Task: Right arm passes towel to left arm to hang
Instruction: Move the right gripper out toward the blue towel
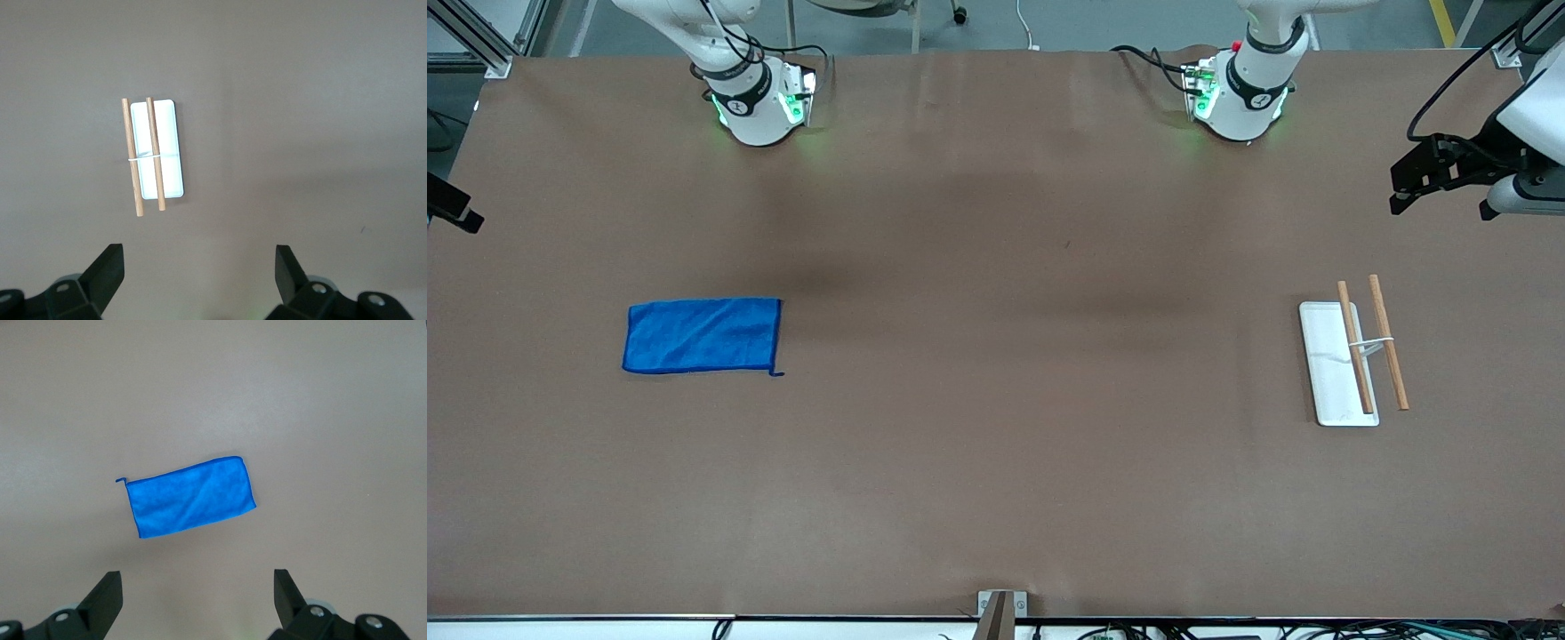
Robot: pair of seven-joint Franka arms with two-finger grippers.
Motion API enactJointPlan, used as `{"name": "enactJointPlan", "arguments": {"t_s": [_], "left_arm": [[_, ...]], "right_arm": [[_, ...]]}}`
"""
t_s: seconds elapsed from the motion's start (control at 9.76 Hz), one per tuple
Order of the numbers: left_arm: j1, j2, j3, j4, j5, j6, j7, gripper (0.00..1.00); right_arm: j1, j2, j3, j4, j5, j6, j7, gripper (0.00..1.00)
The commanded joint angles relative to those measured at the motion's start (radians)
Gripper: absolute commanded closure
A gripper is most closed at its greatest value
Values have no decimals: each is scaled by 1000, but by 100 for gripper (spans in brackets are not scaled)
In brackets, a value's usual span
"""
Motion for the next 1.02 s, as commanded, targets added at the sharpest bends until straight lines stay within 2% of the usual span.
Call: {"name": "enactJointPlan", "arguments": {"t_s": [0.0, 0.2, 0.41, 0.51, 0.61, 0.82, 0.92], "left_arm": [[18, 8, -2, 10, 3, -27, 12, 0], [23, 13, -2, 63, 5, -84, 6, 0], [26, 13, 0, 67, 3, -98, 11, 0], [26, 13, 0, 65, 3, -98, 14, 0], [26, 17, 0, 65, 3, -98, 16, 0], [23, 28, -2, 65, -16, -93, 9, 0], [23, 48, 0, 65, -30, -92, 0, 0]], "right_arm": [[-4, 8, 1, 17, 11, -12, 7, 0], [-4, 8, 1, 15, 11, -12, 7, 0], [1, 9, -1, -9, 8, -8, -4, 0], [4, 24, 1, -63, 1, 17, -6, 0], [6, 27, 1, -156, 1, 105, -7, 0], [13, 46, 4, -344, -4, 312, -12, 0], [13, 49, 4, -459, -5, 462, -13, 0]]}}
